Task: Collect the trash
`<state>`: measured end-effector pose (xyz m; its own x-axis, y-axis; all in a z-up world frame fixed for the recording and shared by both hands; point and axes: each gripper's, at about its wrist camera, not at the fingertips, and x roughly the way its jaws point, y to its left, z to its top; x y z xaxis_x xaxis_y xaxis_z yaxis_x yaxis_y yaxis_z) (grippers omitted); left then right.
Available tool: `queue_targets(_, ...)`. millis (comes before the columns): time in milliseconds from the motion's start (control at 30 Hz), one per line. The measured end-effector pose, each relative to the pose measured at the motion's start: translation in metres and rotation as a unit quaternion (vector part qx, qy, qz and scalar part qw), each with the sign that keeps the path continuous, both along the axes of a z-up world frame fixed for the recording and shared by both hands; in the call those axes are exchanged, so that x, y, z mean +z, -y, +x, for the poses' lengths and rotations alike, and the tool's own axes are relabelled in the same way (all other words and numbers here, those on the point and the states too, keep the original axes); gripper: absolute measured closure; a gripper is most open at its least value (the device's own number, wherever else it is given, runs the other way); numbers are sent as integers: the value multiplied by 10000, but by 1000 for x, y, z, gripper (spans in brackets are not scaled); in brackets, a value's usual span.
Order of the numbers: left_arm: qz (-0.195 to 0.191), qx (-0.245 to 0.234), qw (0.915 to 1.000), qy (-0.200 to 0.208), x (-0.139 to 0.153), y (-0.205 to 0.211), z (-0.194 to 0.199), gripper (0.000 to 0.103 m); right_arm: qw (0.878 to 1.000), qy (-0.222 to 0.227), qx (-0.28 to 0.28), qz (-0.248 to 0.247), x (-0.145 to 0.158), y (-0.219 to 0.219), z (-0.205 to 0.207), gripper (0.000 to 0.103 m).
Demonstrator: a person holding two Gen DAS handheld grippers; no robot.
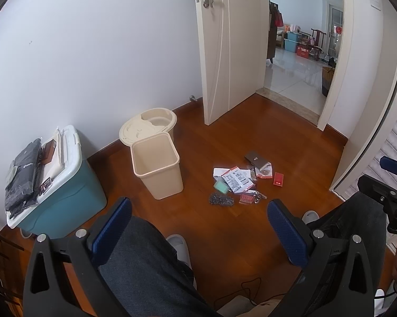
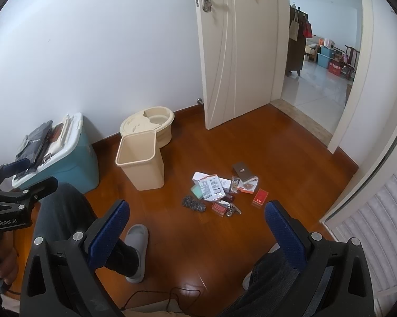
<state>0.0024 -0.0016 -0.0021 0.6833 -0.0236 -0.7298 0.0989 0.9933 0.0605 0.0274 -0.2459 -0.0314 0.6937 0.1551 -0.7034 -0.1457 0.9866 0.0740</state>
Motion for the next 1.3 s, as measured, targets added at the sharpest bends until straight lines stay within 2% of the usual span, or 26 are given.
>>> queue_targets(1300,-43,-32,10000,-1,0,-2,2,0,10000,12,29,7,0,-2,1,0)
